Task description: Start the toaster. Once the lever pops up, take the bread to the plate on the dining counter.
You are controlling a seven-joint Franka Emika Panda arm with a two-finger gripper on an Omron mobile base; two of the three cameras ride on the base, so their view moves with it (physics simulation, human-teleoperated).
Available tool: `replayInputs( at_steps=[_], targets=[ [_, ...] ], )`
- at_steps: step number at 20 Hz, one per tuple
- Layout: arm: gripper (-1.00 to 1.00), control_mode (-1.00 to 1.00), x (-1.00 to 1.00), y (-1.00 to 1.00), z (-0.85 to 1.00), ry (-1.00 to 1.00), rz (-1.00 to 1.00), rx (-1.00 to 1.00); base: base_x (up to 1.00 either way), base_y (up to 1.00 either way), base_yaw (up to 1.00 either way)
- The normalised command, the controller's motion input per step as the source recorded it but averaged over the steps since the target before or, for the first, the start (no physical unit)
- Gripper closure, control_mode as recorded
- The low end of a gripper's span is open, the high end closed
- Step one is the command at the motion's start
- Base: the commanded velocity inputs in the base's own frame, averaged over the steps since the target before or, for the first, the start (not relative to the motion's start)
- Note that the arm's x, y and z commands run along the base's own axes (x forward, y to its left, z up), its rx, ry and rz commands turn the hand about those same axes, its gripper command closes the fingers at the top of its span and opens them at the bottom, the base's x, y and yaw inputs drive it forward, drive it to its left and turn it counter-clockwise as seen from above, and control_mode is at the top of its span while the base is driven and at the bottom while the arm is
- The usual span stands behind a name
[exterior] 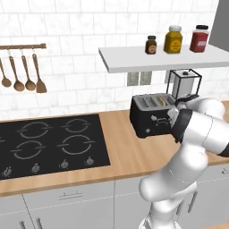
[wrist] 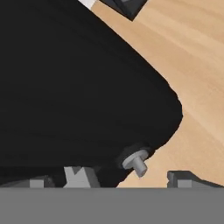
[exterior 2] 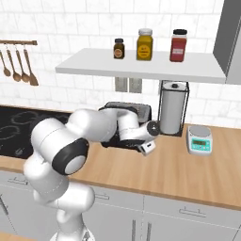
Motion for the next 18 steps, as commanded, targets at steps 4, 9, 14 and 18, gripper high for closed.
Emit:
replayInputs(
  at_steps=[4,9,14,18],
  targets=[
    [-1.00,-1.00,-1.00,-0.25,0.13,-0.17,0.00,0.15,0.00,0.00,0.00],
    [-1.00,-1.00,-1.00,-0.03,0.17,-0.28,0.00,0.07,0.00,0.00,0.00],
    [-1.00,-1.00,-0.63,0.00,0.10,-0.13,0.00,0.07,0.00,0.00,0.00],
    [-1.00,-1.00,-0.17,0.00,0.68,-0.04,0.00,0.01,0.00,0.00,0.00]
  ],
)
